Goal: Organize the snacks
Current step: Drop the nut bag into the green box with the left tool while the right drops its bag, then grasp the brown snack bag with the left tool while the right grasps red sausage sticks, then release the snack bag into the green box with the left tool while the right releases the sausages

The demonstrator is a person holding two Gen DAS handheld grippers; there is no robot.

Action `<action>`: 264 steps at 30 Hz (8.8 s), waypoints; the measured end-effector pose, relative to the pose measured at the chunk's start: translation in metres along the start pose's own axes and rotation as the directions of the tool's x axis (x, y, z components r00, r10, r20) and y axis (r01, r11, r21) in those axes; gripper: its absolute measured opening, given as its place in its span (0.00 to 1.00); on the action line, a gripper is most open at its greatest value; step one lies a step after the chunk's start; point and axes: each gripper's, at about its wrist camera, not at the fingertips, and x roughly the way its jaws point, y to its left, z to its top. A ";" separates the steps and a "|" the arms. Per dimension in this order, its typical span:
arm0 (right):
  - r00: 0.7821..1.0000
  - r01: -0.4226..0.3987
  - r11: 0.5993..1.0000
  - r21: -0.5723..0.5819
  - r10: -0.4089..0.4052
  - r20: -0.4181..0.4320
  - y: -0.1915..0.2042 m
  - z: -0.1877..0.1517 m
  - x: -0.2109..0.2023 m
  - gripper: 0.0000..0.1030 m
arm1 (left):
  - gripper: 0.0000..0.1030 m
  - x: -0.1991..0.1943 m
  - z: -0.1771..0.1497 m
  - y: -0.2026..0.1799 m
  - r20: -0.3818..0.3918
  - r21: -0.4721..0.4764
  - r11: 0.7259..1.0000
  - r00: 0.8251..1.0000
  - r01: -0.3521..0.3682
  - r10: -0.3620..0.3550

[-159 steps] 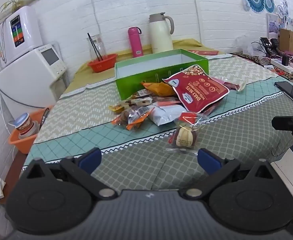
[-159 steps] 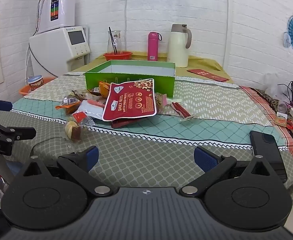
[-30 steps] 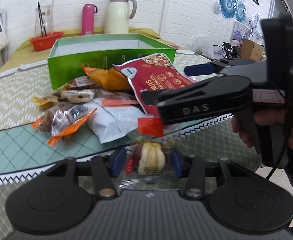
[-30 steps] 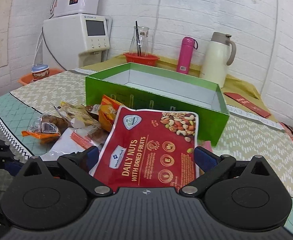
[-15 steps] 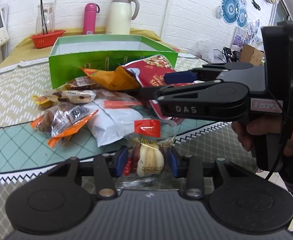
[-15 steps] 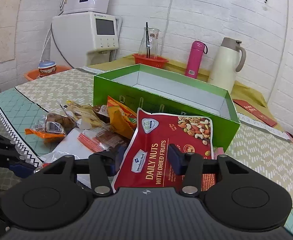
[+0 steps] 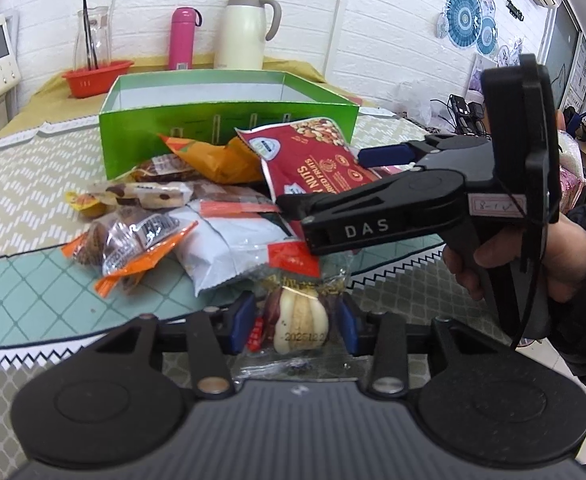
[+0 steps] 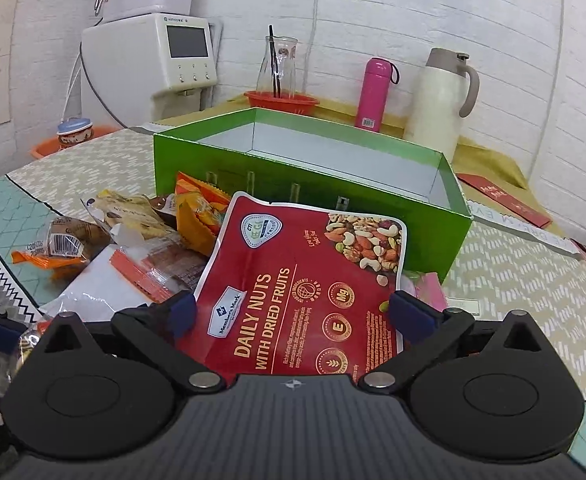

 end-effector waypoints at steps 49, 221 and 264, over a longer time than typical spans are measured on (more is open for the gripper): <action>0.993 0.051 0.945 0.324 -0.081 0.080 -0.101 0.077 0.085 0.10 | 0.40 0.136 0.198 0.099 -0.003 -0.168 0.972 0.986 -0.165 0.167; 0.988 0.150 0.981 0.124 -0.142 -0.068 -0.094 -0.038 -0.041 0.36 | 0.54 -0.036 0.000 0.091 0.058 -0.319 0.935 0.981 -0.156 0.184; 0.991 0.017 0.975 0.223 -0.046 0.125 -0.096 0.078 0.062 0.36 | 0.45 0.103 0.179 0.122 0.109 -0.226 0.954 0.968 -0.198 0.227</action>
